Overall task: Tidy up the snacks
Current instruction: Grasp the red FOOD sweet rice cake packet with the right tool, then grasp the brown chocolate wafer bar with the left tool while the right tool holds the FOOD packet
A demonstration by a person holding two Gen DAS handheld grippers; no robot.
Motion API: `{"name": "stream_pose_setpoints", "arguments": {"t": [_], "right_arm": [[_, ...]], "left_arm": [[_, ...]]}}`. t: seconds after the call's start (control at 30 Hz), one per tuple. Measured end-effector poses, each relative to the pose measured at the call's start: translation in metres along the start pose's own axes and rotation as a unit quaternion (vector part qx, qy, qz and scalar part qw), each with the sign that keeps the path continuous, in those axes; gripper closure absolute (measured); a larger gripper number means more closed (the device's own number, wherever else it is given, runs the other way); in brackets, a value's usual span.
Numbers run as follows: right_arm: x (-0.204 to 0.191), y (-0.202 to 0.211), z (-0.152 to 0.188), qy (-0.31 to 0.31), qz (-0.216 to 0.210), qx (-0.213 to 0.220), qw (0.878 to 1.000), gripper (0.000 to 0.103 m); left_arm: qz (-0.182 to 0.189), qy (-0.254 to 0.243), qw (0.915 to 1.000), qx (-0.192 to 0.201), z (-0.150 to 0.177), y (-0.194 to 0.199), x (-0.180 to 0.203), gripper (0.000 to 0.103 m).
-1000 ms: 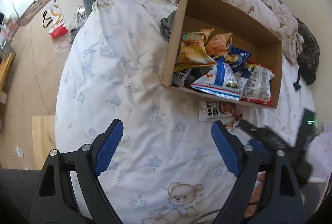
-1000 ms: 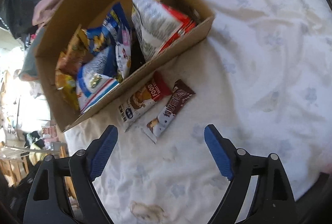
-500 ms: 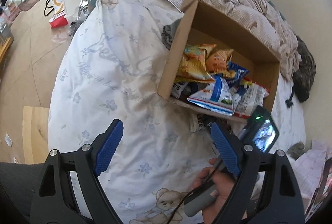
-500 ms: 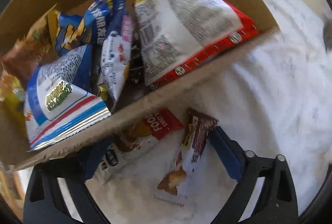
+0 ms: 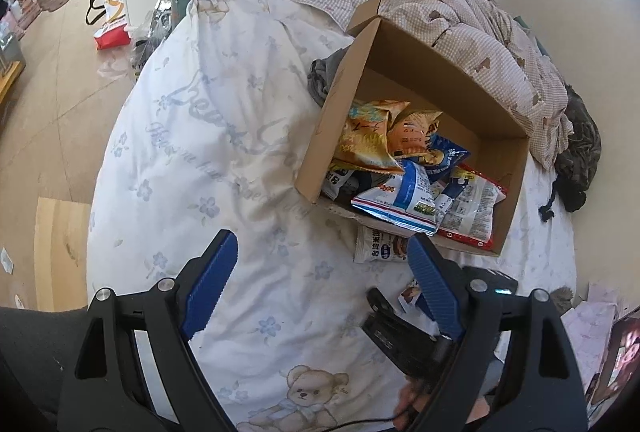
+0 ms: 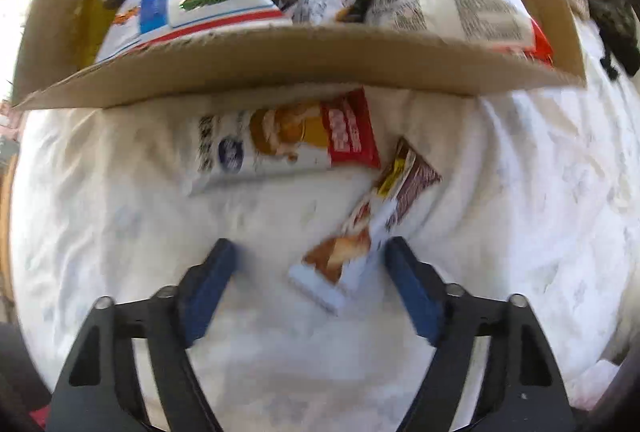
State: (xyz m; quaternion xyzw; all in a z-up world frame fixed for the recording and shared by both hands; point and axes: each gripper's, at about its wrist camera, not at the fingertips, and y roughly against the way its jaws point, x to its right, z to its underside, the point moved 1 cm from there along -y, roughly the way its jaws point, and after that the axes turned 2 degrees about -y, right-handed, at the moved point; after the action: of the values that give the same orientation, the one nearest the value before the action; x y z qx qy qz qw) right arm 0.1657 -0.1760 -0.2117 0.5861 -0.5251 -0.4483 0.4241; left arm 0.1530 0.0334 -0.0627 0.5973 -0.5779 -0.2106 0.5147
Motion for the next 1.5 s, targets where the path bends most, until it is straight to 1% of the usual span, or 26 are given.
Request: {"name": "stream_pose_setpoints", "arguments": {"t": [0.07, 0.13, 0.17, 0.23, 0.27, 0.33, 0.37, 0.4, 0.43, 0.47, 0.53, 0.6, 0.7, 0.83, 0.87, 0.9, 0.97, 1.0, 1.07, 1.1, 1.2, 1.27, 1.37, 1.4, 1.43, 1.5], "right_arm": [[0.01, 0.007, 0.004, -0.007, -0.023, -0.013, 1.0, 0.045], [0.021, 0.017, 0.008, -0.029, -0.042, -0.021, 0.998, 0.045], [0.023, 0.025, 0.008, -0.032, -0.045, -0.01, 0.998, 0.045], [0.025, 0.043, 0.012, -0.017, -0.049, 0.028, 0.998, 0.044], [0.019, 0.051, 0.013, -0.005, -0.049, 0.044, 0.998, 0.044], [-0.001, 0.057, 0.01, 0.025, -0.031, 0.072, 0.997, 0.034], [-0.01, 0.057, 0.005, 0.037, -0.019, 0.086, 0.995, 0.016], [-0.016, 0.055, -0.001, 0.046, -0.009, 0.106, 0.993, 0.003], [-0.021, 0.052, -0.006, 0.056, -0.005, 0.13, 0.99, 0.0], [-0.025, 0.045, -0.013, 0.072, 0.0, 0.139, 0.988, 0.0], [-0.027, 0.019, -0.038, 0.087, -0.003, 0.114, 0.99, 0.0], [-0.021, 0.002, -0.047, 0.098, -0.013, 0.093, 0.991, 0.0], [-0.016, -0.014, -0.054, 0.107, -0.01, 0.078, 0.991, 0.0], [-0.022, -0.028, -0.055, 0.135, 0.018, 0.076, 0.988, 0.0], [-0.021, -0.029, -0.055, 0.134, 0.015, 0.073, 0.988, 0.0], [-0.02, -0.029, -0.055, 0.131, 0.008, 0.074, 0.989, 0.003], [-0.019, -0.024, -0.056, 0.131, -0.002, 0.076, 0.988, 0.009], [-0.015, -0.02, -0.056, 0.133, -0.007, 0.076, 0.988, 0.015], [-0.01, -0.009, -0.055, 0.136, -0.015, 0.08, 0.987, 0.024], [-0.009, -0.005, -0.056, 0.136, -0.021, 0.078, 0.988, 0.027], [-0.011, 0.008, -0.053, 0.137, -0.048, 0.065, 0.987, 0.029], [-0.01, 0.018, -0.047, 0.134, -0.06, 0.066, 0.987, 0.029], [-0.007, 0.044, -0.043, 0.113, -0.096, 0.06, 0.987, 0.029], [-0.004, 0.059, -0.041, 0.105, -0.115, 0.063, 0.986, 0.029], [-0.008, 0.068, -0.043, 0.102, -0.123, 0.066, 0.985, 0.029], [0.002, 0.091, -0.042, 0.092, -0.141, 0.079, 0.982, 0.029]], "left_arm": [[0.001, 0.003, 1.0, 0.001, 0.001, 0.002, -0.002, 0.018], [0.002, 0.009, 1.0, -0.001, 0.001, 0.002, -0.005, 0.018], [0.003, 0.012, 0.9999, -0.002, 0.001, 0.002, -0.006, 0.018], [0.006, 0.019, 0.9998, -0.002, 0.001, 0.003, -0.008, 0.018], [0.008, 0.021, 0.9997, -0.001, 0.0, 0.004, -0.008, 0.018], [0.007, 0.021, 0.9997, 0.003, 0.0, 0.005, -0.007, 0.018], [0.007, 0.02, 0.9998, 0.004, -0.001, 0.006, -0.006, 0.018], [0.007, 0.018, 0.9998, 0.005, -0.001, 0.006, -0.005, 0.018], [0.006, 0.015, 0.9998, 0.005, -0.001, 0.006, -0.004, 0.018], [0.004, 0.013, 0.9999, 0.005, -0.001, 0.005, -0.004, 0.018], [-0.001, 0.013, 0.9999, 0.005, 0.0, 0.005, -0.007, 0.018], [-0.001, 0.022, 0.9998, 0.002, 0.0, 0.003, -0.012, 0.018], [0.0, 0.029, 0.9996, -0.002, -0.001, 0.0, -0.013, 0.018], [-0.003, 0.019, 0.9998, -0.001, -0.002, -0.003, -0.007, 0.018], [-0.005, 0.015, 0.9999, -0.001, -0.002, -0.004, -0.005, 0.018], [-0.006, 0.013, 0.9999, -0.001, -0.001, -0.004, -0.004, 0.018], [-0.006, 0.011, 0.9999, -0.004, 0.0, -0.006, -0.004, 0.018], [-0.006, 0.011, 0.9999, -0.005, 0.0, -0.006, -0.004, 0.018], [-0.008, 0.013, 0.9999, -0.005, 0.0, -0.007, -0.006, 0.018], [-0.009, 0.015, 0.9998, -0.004, 0.0, -0.006, -0.006, 0.018], [-0.008, 0.019, 0.9998, 0.001, -0.003, -0.004, -0.008, 0.018], [-0.005, 0.019, 0.9998, 0.004, -0.003, -0.001, -0.007, 0.018], [-0.004, 0.014, 0.9999, 0.007, -0.004, 0.002, -0.006, 0.018], [-0.004, 0.014, 0.9999, 0.008, -0.005, 0.002, -0.007, 0.018], [-0.004, 0.015, 0.9999, 0.007, -0.005, 0.002, -0.008, 0.018], [-0.004, 0.015, 0.9999, 0.004, -0.004, 0.001, -0.009, 0.018]]}}
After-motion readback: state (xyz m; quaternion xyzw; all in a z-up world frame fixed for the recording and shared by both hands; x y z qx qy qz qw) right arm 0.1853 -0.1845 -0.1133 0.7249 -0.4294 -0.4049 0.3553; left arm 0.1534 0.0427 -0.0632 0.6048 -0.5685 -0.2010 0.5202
